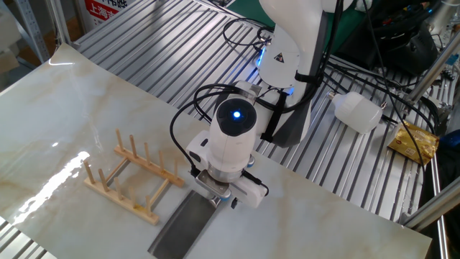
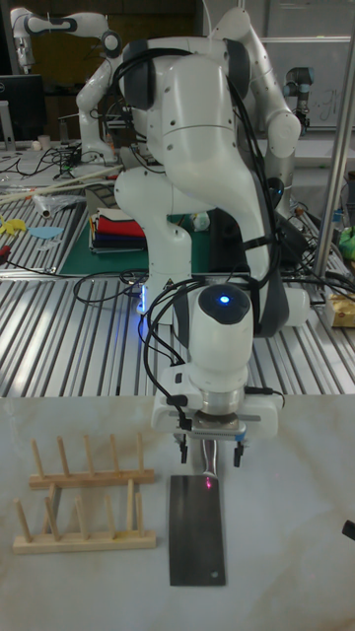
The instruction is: Put the knife on the knife rack
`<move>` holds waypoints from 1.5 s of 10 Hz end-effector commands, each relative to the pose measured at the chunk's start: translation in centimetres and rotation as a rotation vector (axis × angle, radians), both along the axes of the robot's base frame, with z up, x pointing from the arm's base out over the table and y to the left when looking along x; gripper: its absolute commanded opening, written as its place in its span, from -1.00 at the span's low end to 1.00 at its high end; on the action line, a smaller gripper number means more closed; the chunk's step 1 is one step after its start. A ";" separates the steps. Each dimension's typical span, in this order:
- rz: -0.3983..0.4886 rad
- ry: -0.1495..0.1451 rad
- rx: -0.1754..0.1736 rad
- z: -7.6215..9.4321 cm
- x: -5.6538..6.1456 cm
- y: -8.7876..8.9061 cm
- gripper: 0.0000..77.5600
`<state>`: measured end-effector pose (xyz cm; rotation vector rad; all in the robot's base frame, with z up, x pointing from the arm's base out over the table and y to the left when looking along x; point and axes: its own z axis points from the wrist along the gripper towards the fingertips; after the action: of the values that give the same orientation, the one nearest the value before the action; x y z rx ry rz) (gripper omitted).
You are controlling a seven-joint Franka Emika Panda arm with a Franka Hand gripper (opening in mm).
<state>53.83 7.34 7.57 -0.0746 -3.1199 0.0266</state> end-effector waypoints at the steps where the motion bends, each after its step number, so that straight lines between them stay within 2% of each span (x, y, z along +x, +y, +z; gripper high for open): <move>1: 0.094 0.033 -0.031 2.5 1.1 -0.1 0.99; 15: 0.093 0.031 -0.031 2.5 1.1 -0.1 0.99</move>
<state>53.56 7.40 7.25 -0.0719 -3.1126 0.0278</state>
